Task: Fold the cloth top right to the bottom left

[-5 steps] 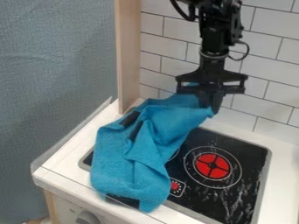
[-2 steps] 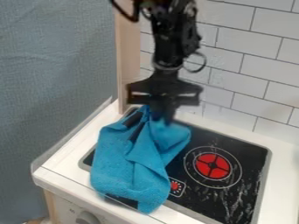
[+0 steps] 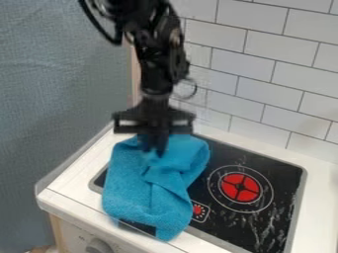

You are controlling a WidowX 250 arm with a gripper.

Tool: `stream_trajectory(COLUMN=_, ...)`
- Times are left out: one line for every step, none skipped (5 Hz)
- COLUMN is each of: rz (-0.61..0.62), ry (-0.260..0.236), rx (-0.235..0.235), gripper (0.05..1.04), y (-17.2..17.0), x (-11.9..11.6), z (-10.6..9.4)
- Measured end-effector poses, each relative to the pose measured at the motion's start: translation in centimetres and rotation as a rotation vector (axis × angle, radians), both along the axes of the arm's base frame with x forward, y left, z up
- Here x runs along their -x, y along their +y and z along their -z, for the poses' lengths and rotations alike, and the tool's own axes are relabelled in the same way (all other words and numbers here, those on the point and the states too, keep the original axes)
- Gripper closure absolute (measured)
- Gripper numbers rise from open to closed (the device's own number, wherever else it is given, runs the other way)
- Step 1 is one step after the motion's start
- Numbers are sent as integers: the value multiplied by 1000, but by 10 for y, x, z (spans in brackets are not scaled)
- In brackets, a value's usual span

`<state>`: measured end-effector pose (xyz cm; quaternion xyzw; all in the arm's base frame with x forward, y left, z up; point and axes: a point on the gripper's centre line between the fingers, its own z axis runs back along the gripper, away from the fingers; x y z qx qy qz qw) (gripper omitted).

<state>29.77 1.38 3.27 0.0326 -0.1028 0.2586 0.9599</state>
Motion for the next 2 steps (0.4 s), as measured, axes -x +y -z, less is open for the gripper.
stream_trajectory(rz=-39, ry=62, rx=-2, gripper=1019, y=14, x=8, z=31)
stream_trajectory(rz=-42, ry=93, rx=-8, gripper=991, y=19, x=11, z=48)
